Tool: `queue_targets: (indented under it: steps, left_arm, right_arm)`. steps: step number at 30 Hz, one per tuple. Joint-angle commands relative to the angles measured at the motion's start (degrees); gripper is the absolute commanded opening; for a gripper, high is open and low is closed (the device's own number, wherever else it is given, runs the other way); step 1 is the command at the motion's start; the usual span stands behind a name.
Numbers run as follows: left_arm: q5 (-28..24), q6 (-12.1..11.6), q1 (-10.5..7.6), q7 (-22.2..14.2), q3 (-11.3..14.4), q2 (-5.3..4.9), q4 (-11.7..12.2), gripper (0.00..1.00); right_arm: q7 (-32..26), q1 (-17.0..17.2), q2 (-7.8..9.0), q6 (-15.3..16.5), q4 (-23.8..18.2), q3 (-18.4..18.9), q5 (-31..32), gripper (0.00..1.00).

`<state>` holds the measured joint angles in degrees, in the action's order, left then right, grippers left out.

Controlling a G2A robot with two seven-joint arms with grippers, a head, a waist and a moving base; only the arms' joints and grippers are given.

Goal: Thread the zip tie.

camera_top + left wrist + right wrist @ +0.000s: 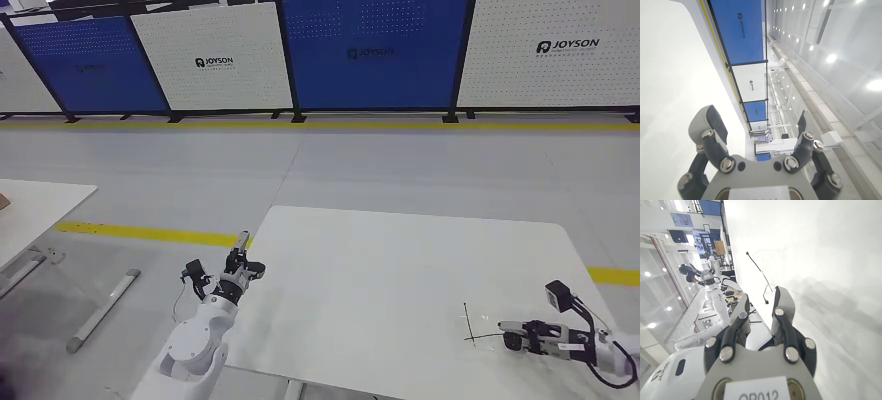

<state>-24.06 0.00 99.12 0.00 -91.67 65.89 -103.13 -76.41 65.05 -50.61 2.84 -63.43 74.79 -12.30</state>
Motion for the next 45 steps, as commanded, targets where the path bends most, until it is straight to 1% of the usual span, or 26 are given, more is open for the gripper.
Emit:
queue_targets:
  steps: [1, 5, 7, 10, 11, 12, 13, 14, 15, 16, 21, 24, 26, 28, 30, 33, 35, 45]
  left_arm:
    - [0.00, 0.00, 0.00, 0.00, 0.00, 0.00, 0.00, 1.00]
    - [0.00, 0.00, 0.00, 0.00, 0.00, 0.00, 0.00, 1.00]
    - [0.00, 0.00, 0.00, 0.00, 0.00, 0.00, 0.00, 1.00]
    - [0.00, 0.00, 0.00, 0.00, 0.00, 0.00, 0.00, 1.00]
    - [0.00, 0.00, 0.00, 0.00, 0.00, 0.00, 0.00, 1.00]
    - [0.00, 0.00, 0.00, 0.00, 0.00, 0.00, 0.00, 1.00]
    - [0.00, 0.00, 0.00, 0.00, 0.00, 0.00, 0.00, 1.00]
    - [0.00, 0.00, 0.00, 0.00, 0.00, 0.00, 0.00, 1.00]
    - [0.00, 0.00, 0.00, 0.00, 0.00, 0.00, 0.00, 1.00]
    - [0.00, 0.00, 0.00, 0.00, 0.00, 0.00, 0.00, 1.00]
    - [0.00, 0.00, 0.00, 0.00, 0.00, 0.00, 0.00, 1.00]
    - [0.00, 0.00, 0.00, 0.00, 0.00, 0.00, 0.00, 1.00]
    - [0.00, 0.00, 0.00, 0.00, 0.00, 0.00, 0.00, 1.00]
    - [0.00, 0.00, 0.00, 0.00, 0.00, 0.00, 0.00, 1.00]
    - [0.00, 0.00, 0.00, 0.00, 0.00, 0.00, 0.00, 1.00]
    - [0.00, 0.00, 0.00, 0.00, 0.00, 0.00, 0.00, 1.00]
    - [0.00, 0.00, 0.00, 0.00, 0.00, 0.00, 0.00, 1.00]
    - [0.00, 0.00, 0.00, 0.00, 0.00, 0.00, 0.00, 1.00]
  right_arm:
    - [0.02, -0.01, 0.02, 0.01, 0.03, -0.09, 0.07, 0.27]
    - [0.07, -0.05, 0.09, -0.11, 0.08, -0.21, 0.08, 0.24]
    - [0.06, -0.10, 0.13, -0.22, 0.13, -0.29, 0.10, 0.20]
    - [0.12, -0.23, 0.14, -0.39, 0.19, -0.51, 0.15, 0.22]
    - [0.17, -0.27, 0.14, -0.41, 0.22, -0.58, 0.13, 0.20]
    - [0.20, -0.31, 0.13, -0.42, 0.25, -0.66, 0.08, 0.20]
    - [0.24, -0.38, 0.12, -0.44, 0.31, -0.79, 0.04, 0.18]
    - [0.27, -0.46, 0.11, -0.47, 0.38, -0.89, 0.02, 0.13]
    - [0.30, -0.55, 0.10, -0.51, 0.45, -0.98, 0.00, 0.02]
    - [0.35, -0.65, 0.09, -0.53, 0.54, -1.10, -0.02, 0.00]
    - [0.62, -0.88, 0.11, -0.58, 0.57, -1.34, 0.00, 0.00]
    - [0.36, -0.53, 0.25, 0.43, 0.40, -0.63, -1.24, 0.00]
    - [-0.34, 0.31, 0.43, 2.16, 0.23, 0.64, -3.66, 0.00]
    - [-1.75, 1.91, 0.69, 5.12, -0.28, 2.76, -8.01, 0.00]
    - [-3.23, 3.77, 0.99, 7.41, -0.91, 4.82, -11.82, 0.00]
    - [-3.23, 6.38, 1.38, 9.24, -2.58, 6.38, -16.00, 0.00]
    - [-3.23, 7.21, 1.61, 9.17, -3.53, 6.45, -16.65, 0.00]
    - [-3.23, 7.21, 1.61, 9.17, -3.53, 6.45, -16.65, 0.00]
